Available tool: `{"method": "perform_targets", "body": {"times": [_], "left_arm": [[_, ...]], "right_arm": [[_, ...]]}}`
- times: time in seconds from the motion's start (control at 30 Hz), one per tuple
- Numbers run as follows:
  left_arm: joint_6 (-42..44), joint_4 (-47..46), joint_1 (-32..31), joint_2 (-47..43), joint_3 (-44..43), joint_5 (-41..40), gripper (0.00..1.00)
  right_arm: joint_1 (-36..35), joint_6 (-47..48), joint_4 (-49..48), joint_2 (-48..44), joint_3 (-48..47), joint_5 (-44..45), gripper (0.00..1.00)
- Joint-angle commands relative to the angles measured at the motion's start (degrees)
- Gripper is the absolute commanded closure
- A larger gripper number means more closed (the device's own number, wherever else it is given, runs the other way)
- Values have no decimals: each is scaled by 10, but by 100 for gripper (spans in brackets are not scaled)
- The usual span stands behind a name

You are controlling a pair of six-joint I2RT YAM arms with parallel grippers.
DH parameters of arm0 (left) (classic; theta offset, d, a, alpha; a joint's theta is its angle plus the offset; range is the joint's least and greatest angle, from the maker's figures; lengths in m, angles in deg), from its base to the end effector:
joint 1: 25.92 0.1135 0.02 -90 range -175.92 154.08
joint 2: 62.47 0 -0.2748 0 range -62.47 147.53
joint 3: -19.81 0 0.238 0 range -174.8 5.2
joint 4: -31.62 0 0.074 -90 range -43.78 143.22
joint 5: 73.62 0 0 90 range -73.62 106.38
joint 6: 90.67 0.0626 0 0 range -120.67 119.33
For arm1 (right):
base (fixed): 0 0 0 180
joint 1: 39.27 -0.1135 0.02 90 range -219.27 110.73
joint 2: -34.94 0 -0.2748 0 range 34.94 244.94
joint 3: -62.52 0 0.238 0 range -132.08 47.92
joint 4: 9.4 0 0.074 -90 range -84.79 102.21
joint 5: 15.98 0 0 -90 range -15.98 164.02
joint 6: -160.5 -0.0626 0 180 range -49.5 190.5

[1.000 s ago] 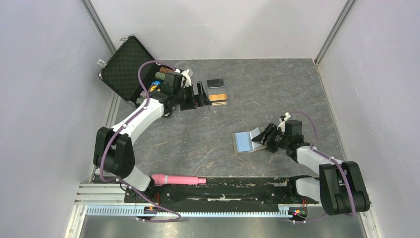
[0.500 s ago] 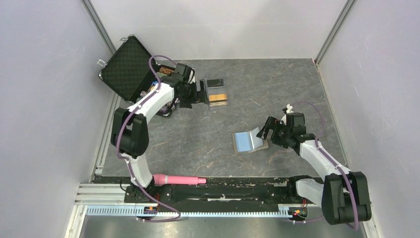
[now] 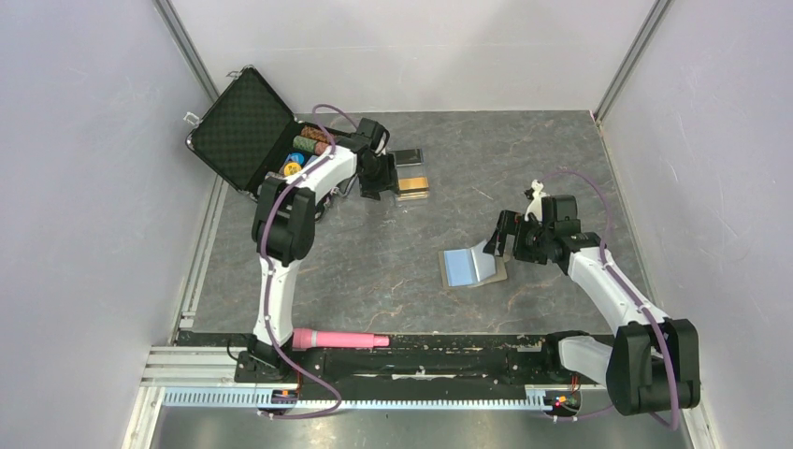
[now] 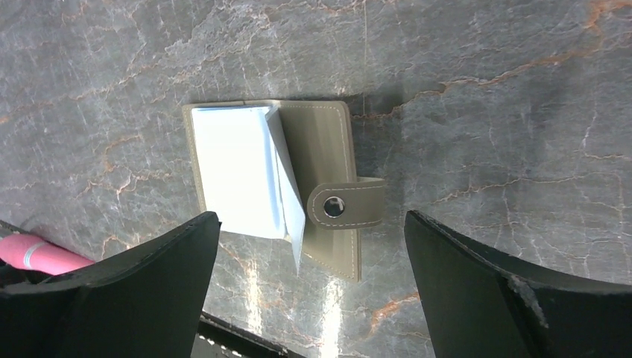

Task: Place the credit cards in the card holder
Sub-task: Move the storage box to the center of the board.

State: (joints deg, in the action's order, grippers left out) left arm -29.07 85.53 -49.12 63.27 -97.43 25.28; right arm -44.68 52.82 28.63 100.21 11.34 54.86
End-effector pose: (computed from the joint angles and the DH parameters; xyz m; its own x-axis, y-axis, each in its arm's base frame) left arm 0.4363 -0.1975 0.1810 -0.9330 -0.1113 -0.3422 0.0128 0.9400 -0.3409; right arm 0.2147 0.0410 0.2001 -0.8366 0.2089 -0.5063 -0.0374 0.9005 0.4333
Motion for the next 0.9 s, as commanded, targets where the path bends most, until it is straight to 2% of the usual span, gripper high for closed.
{"method": "perform_targets", "body": {"times": [0.0,0.13,0.17,0.33,0.43,0.67,0.87], "left_arm": [[-25,-9,-12,24,-36,-18,36],[-19,-11,-14,37,-36,-14,53],[-13,-11,-13,37,-35,-9,54],[30,-7,-19,24,-30,-6,77],[67,3,-21,10,-23,-3,84],[192,22,-25,-48,64,53,84],[272,48,-44,-108,145,-4,76]], "right_arm": [[0,33,34,10,-39,-29,3],[1,56,53,33,-61,-43,4],[1,59,57,40,-67,-47,4],[0,62,58,57,-91,-63,4],[-5,62,58,67,-105,-70,4],[-64,69,67,121,-153,-53,5],[-120,68,59,178,-219,-37,5]]}}
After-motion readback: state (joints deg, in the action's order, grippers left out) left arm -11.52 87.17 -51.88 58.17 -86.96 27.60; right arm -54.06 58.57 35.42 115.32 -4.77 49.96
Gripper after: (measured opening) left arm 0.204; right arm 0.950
